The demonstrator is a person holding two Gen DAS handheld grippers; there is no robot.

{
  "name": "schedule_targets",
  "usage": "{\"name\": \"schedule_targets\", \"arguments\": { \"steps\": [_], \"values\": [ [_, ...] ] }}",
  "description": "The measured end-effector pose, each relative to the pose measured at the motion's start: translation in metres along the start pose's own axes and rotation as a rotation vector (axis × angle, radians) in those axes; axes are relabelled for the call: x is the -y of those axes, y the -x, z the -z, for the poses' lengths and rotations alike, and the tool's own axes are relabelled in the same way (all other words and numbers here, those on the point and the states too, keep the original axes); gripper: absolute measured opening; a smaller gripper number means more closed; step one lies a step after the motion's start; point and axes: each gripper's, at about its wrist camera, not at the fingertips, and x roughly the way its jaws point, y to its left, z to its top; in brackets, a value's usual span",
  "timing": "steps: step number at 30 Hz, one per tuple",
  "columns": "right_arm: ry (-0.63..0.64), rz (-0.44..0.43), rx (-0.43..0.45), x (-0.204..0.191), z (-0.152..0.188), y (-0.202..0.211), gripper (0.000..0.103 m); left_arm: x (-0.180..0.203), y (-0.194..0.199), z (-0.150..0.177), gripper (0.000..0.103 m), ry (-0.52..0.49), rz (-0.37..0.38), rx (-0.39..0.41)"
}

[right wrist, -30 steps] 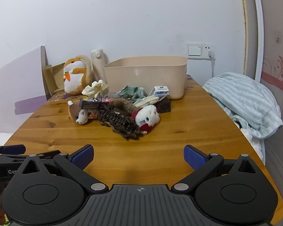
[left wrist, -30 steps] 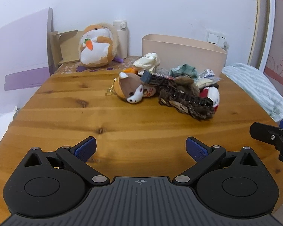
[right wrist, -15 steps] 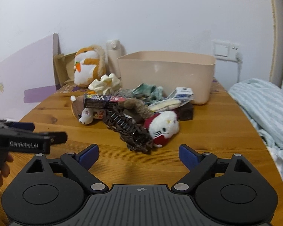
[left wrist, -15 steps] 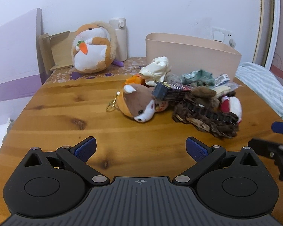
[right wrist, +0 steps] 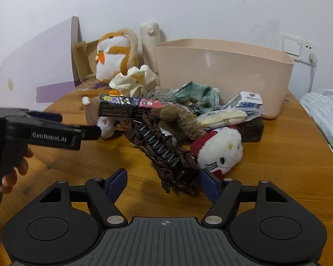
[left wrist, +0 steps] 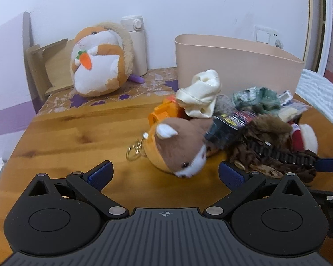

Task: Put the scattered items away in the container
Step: 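Grasp the brown dog plush with the left tool while the right tool grasps the brown scrunchie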

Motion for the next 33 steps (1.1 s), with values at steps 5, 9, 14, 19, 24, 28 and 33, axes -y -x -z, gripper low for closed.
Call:
{"name": "schedule_targets", "arguments": {
  "steps": [5,9,14,19,24,28,33],
  "values": [
    [0.002,-0.007,-0.006,0.005,-0.006,-0.012,0.074,-0.004,-0.021,-0.009,0.103,-0.018,0.029,0.003],
    [0.011,0.006,-0.01,0.01,-0.011,-0.02,0.074,0.0,-0.034,-0.014,0.103,-0.039,0.059,0.009],
    [0.013,0.006,-0.011,0.014,-0.016,-0.028,0.075,0.001,-0.049,-0.02,0.103,-0.044,0.091,0.012],
    [0.031,0.025,-0.009,0.017,-0.019,-0.035,0.08,-0.001,-0.058,-0.023,0.103,-0.038,0.128,0.021],
    [0.034,0.028,-0.011,0.019,-0.024,-0.041,0.083,-0.003,-0.067,-0.025,0.103,-0.004,0.167,0.015],
    [0.034,0.008,-0.018,0.018,-0.023,-0.043,0.074,-0.003,-0.071,-0.027,0.099,0.006,0.191,0.019],
    [0.033,-0.032,-0.041,0.016,-0.021,-0.045,0.052,-0.001,-0.069,-0.025,0.08,-0.007,0.222,0.017]
  ]
}}
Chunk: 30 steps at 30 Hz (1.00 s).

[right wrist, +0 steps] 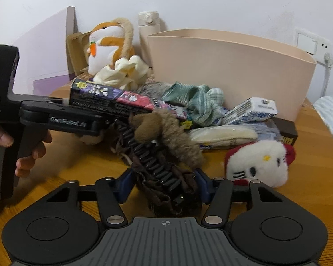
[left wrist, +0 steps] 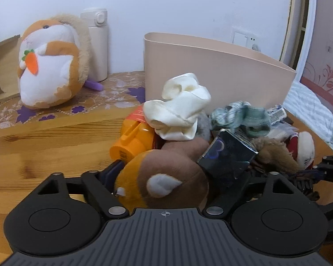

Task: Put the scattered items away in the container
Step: 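Grasp the brown dog plush with the left tool while the right tool grasps the brown scrunchie, then carry the dog plush and brown scrunchie over the beige basket with both tools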

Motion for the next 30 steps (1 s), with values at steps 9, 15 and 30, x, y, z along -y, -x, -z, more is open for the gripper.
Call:
{"name": "schedule_targets", "arguments": {
  "steps": [9,15,30],
  "values": [
    [0.016,-0.035,-0.014,-0.009,0.007,0.015,0.033,0.006,0.015,0.01,0.071,0.025,0.004,-0.002],
    [0.019,-0.037,-0.01,-0.011,0.012,0.034,0.033,0.009,0.036,0.017,0.071,0.042,-0.013,0.01],
    [-0.035,-0.04,0.111,0.001,0.008,0.091,0.033,0.029,0.097,0.002,0.071,0.053,-0.002,0.129]
  ]
}}
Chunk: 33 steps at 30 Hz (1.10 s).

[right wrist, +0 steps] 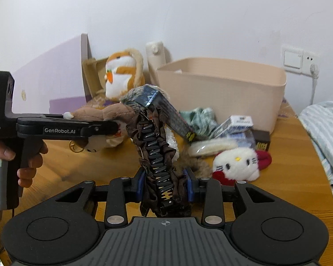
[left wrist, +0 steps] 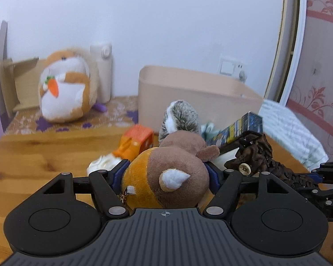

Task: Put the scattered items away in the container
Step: 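Carry the dog plush and brown scrunchie over the beige basket with both tools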

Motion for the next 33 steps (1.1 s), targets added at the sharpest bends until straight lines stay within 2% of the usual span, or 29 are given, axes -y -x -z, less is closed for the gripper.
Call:
{"name": "schedule_targets", "arguments": {
  "steps": [9,18,26,33],
  "values": [
    [-0.015,0.027,0.082,0.016,-0.021,0.027,0.033,0.01,0.007,-0.029,0.071,0.008,-0.016,0.068],
    [-0.003,0.077,0.149,0.035,-0.045,0.042,0.033,0.02,0.003,-0.052,0.071,-0.008,-0.03,0.094],
    [-0.02,0.113,0.158,0.06,-0.07,0.033,0.033,0.031,-0.015,-0.078,0.071,-0.026,-0.051,0.115],
    [-0.062,0.154,0.161,0.085,-0.092,0.011,0.033,0.036,-0.051,-0.102,0.071,-0.012,-0.051,0.11]
  ]
}}
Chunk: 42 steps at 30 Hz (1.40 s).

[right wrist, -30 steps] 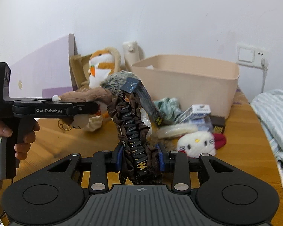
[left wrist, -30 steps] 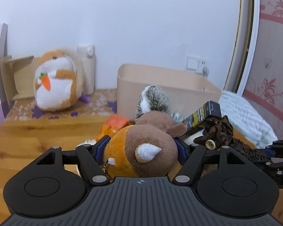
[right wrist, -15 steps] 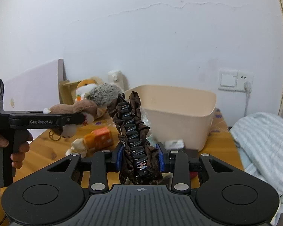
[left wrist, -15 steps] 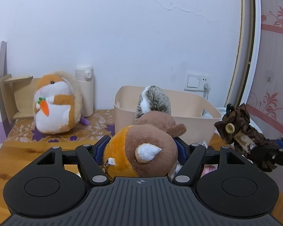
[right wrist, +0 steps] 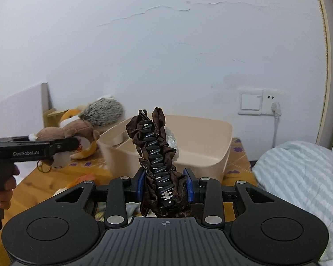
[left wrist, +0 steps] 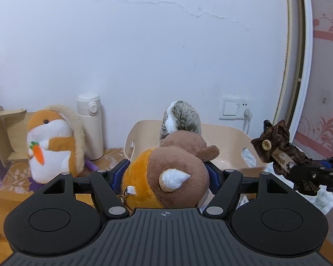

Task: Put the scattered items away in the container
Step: 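Carry the dog plush and brown scrunchie over the beige basket with both tools, then open both tools to drop the plush and scrunchie into the basket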

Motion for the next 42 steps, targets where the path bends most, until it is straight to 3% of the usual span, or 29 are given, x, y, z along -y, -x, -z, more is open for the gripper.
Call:
{"name": "schedule_targets", "arguments": {
  "steps": [21,32,40,42],
  "values": [
    [-0.064,0.042,-0.07,0.032,-0.054,-0.126,0.033,0.006,-0.123,-0.031,0.071,-0.015,-0.079,-0.097],
    [-0.026,0.064,-0.209,0.027,-0.04,-0.185,0.033,0.012,-0.179,-0.023,0.072,-0.062,-0.088,-0.228],
    [0.038,0.085,-0.25,0.022,-0.03,-0.193,0.034,0.024,-0.192,-0.013,0.073,-0.172,-0.135,-0.292],
    [0.047,0.088,-0.248,0.021,-0.029,-0.191,0.04,0.023,-0.191,-0.011,0.073,-0.179,-0.137,-0.298]
  ]
}}
